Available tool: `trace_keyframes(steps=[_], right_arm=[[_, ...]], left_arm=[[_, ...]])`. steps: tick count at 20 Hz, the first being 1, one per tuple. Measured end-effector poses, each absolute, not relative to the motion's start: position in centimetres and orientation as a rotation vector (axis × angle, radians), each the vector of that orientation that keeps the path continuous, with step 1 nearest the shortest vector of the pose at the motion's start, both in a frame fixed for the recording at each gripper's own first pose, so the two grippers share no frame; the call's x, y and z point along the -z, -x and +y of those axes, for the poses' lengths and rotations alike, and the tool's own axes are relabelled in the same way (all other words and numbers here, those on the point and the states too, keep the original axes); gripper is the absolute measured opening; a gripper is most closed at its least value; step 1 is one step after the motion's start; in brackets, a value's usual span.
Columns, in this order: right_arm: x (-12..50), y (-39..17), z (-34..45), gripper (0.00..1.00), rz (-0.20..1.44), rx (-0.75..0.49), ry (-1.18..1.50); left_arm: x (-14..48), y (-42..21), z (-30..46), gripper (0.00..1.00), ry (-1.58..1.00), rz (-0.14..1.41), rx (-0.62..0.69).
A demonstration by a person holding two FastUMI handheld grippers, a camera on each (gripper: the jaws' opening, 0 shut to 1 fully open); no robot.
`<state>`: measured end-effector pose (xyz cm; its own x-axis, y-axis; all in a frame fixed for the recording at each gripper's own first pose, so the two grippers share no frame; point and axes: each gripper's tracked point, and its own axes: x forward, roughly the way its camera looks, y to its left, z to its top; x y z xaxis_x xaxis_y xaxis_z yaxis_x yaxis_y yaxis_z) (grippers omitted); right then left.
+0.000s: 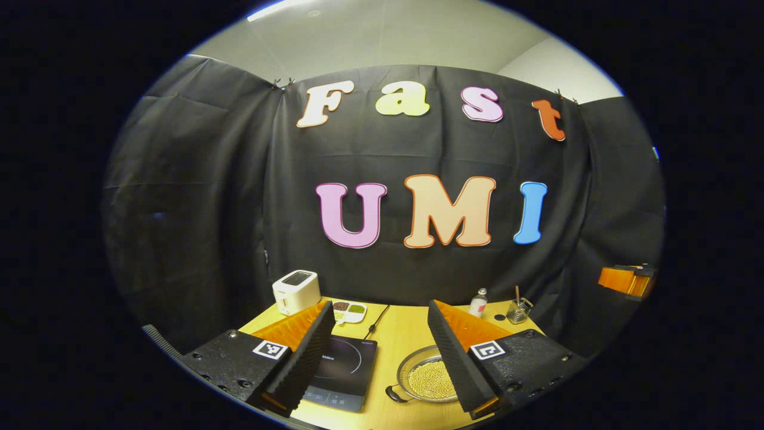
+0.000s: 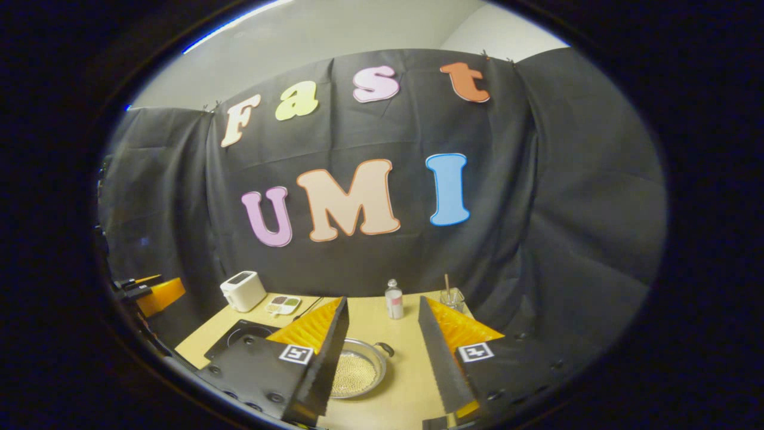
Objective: First push the handle of the pot to place it horizontally, then grasp the pot with both hands and set it on the induction cooktop.
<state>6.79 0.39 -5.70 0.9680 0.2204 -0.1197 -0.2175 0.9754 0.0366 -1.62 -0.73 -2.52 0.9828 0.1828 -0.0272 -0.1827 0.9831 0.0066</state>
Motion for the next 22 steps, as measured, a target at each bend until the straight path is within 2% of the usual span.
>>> trace_keyframes(steps=[1, 2, 3, 4, 5, 6, 11, 12, 13, 14, 15, 16, 18, 21, 22], right_arm=[[6.0, -7.0, 0.7, 0.55, 0.13, -0.246, -0.023], [6.5, -7.2, 0.7, 0.42, 0.139, -0.26, -0.014], [7.0, -7.6, 0.5, 0.3, 0.148, -0.264, 0.0], [7.4, -8.0, 0.2, 0.17, 0.157, -0.264, 0.015], [7.7, -8.0, 0.5, 0.1, 0.165, -0.28, 0.025], [8.1, -8.0, 0.8, 0.14, 0.175, -0.302, 0.032], [10.4, -8.1, 2.0, 0.14, 0.225, -0.376, 0.045], [11.1, -8.0, 2.4, 0.14, 0.243, -0.391, 0.041], [11.9, -7.9, 2.8, 0.14, 0.263, -0.403, 0.038], [12.7, -7.7, 3.1, 0.14, 0.285, -0.412, 0.038], [13.7, -7.4, 3.4, 0.14, 0.307, -0.42, 0.038], [14.7, -7.2, 3.7, 0.14, 0.33, -0.424, 0.038], [16.8, -6.6, 4.4, 0.14, 0.383, -0.433, 0.031], [20.6, -5.3, 5.6, 0.14, 0.482, -0.434, 0.023], [21.8, -4.7, 6.1, 0.14, 0.518, -0.435, 0.022]], left_arm=[[2.7, 1.9, -0.6, 0.91, -0.001, 0.028, -0.201], [2.9, 2.1, -0.5, 0.95, 0.002, 0.029, -0.219], [3.1, 2.4, -0.3, 0.92, 0.003, 0.032, -0.238], [3.4, 2.8, -0.2, 0.95, 0.004, 0.035, -0.257], [3.4, 3.1, 0.0, 0.95, 0.005, 0.035, -0.274], [3.6, 3.4, 0.0, 0.93, 0.006, 0.034, -0.291], [3.9, 4.8, 0.7, 0.92, 0.002, 0.048, -0.355], [4.0, 5.0, 1.0, 0.99, -0.002, 0.051, -0.366], [4.0, 5.2, 1.1, 0.92, -0.005, 0.055, -0.374], [4.2, 5.3, 1.2, 0.92, -0.006, 0.059, -0.379], [4.3, 5.3, 1.4, 0.95, -0.007, 0.065, -0.383], [4.5, 5.5, 1.5, 0.92, -0.008, 0.07, -0.383], [4.8, 5.4, 1.8, 0.95, -0.009, 0.077, -0.379], [4.9, 5.3, 2.5, 0.92, -0.014, 0.08, -0.363], [5.0, 5.2, 2.9, 0.95, -0.015, 0.084, -0.359]])
